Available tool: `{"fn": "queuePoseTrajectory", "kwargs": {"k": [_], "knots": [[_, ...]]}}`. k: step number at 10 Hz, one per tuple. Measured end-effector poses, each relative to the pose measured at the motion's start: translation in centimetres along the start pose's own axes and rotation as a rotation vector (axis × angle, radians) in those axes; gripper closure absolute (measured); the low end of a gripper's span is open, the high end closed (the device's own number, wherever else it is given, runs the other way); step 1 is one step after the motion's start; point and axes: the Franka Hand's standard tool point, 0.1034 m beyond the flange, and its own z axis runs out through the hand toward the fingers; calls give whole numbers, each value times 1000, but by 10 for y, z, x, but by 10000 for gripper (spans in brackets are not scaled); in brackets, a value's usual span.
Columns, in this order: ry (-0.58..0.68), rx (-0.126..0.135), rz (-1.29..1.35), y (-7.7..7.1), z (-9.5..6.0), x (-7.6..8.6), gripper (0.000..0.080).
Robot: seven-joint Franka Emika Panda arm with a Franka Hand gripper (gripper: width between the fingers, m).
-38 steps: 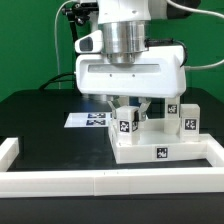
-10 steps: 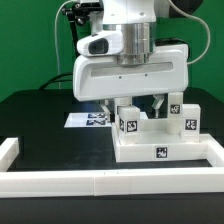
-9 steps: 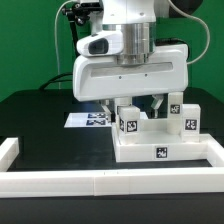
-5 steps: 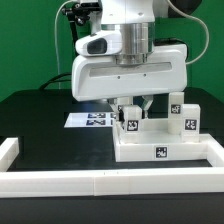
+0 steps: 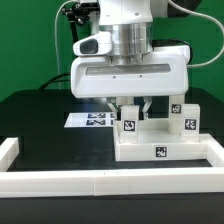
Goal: Assemble square table
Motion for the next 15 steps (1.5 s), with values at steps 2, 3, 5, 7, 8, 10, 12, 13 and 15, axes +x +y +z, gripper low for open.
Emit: {"fn": "queuePoseTrajectory", "kwargs": {"k": [2,3,5,7,8,10,12,13,15], "knots": [[25,11,190,0,0,0,509],[31,13,242,0,0,0,509],[34,23,450,0,0,1,509],[38,40,646,0,1,1,509],[45,48,743,-1,1,1,509],[47,57,891,-1,1,1,509],[39,65,979,-2,1,1,509],[38,66,976,-3,1,0,415],[40,62,869,-1,1,1,186]]}}
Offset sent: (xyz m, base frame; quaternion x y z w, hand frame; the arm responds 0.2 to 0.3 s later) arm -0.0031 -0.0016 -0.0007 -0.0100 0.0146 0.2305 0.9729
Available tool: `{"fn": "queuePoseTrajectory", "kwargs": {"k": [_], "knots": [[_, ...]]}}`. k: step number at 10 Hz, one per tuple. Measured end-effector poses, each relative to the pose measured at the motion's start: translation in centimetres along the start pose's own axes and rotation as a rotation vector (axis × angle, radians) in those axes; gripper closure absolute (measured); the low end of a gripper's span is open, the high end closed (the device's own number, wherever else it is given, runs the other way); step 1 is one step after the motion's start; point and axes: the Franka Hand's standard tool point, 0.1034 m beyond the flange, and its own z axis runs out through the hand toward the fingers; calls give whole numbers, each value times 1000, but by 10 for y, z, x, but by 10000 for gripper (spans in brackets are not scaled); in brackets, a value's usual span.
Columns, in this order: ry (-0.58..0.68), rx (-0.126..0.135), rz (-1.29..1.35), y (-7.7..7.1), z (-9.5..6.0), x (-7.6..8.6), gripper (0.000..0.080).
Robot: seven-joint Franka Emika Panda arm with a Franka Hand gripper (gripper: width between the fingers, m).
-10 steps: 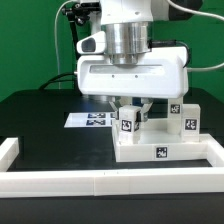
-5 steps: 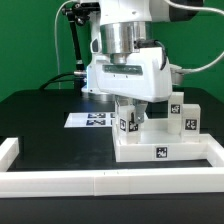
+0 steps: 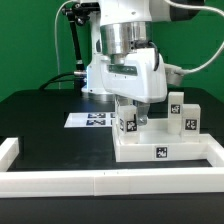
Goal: Assemble square table
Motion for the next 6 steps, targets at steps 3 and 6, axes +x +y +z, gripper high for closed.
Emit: {"fn": "queuePoseTrajectory", "kwargs": {"k": [3,6], "knots": [[-12,-8,-290,2,-1,0,158],[-25,-34,-630,4,1,-6,151]]}}
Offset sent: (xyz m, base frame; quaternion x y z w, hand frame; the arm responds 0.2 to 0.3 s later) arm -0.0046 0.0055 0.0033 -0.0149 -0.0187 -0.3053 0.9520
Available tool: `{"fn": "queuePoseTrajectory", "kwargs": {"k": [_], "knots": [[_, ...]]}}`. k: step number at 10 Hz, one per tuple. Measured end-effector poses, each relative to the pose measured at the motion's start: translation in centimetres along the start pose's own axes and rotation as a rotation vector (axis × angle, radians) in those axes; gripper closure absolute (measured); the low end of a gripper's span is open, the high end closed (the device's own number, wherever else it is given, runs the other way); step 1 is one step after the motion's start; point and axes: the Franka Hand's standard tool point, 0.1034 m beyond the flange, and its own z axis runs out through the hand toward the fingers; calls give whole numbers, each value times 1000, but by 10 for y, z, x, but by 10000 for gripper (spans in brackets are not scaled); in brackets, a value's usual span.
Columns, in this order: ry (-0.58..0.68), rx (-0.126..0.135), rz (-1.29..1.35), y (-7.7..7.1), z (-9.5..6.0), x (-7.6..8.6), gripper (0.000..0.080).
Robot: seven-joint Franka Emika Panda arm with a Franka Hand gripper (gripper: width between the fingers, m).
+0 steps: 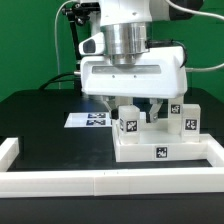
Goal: Assemble square table
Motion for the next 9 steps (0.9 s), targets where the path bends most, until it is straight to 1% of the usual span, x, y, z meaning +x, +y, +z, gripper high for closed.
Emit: {"fn": "queuePoseTrajectory", "kwargs": {"k": [2,4,6,7,9], "knots": [[-6,-6,-189,2,1,-1,151],[-9,-19,-323,2,1,-1,151],[-10,-22,-439,3,0,0,151],[-9,-27,-507,2,0,1,151],[1,-31,-629,2,-3,7,151]]}}
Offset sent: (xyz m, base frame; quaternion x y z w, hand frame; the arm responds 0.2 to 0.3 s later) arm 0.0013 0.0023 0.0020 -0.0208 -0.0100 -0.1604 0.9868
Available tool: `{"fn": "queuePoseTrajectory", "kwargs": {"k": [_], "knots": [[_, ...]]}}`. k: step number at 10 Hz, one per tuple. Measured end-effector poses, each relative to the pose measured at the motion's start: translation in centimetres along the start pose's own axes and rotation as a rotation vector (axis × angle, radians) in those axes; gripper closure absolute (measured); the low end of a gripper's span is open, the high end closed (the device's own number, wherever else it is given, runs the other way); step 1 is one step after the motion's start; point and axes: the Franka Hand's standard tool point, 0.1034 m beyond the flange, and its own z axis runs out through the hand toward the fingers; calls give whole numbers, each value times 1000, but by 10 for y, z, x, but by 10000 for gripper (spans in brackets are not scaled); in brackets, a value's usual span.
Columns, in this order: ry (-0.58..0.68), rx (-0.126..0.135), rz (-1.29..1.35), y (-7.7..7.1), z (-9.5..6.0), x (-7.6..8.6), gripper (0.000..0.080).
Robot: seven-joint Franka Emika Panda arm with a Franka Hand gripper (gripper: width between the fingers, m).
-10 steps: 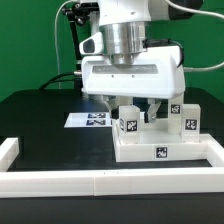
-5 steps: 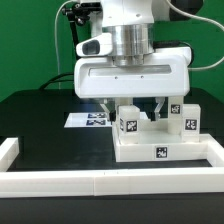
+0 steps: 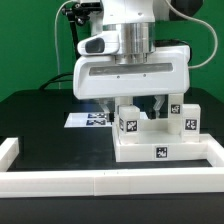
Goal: Assemble square table
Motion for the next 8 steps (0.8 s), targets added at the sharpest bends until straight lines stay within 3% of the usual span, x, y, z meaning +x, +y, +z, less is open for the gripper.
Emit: {"fn": "queuePoseTrajectory", "kwargs": {"k": [2,3,4,5,8], "knots": [[-2,0,0,0,1,-1,181],[-2,0,0,0,1,-1,366],[-2,-1,2,1,1,-1,366],[-2,-1,13,2,1,-1,510],[-2,1,76,2,1,-1,510]]}}
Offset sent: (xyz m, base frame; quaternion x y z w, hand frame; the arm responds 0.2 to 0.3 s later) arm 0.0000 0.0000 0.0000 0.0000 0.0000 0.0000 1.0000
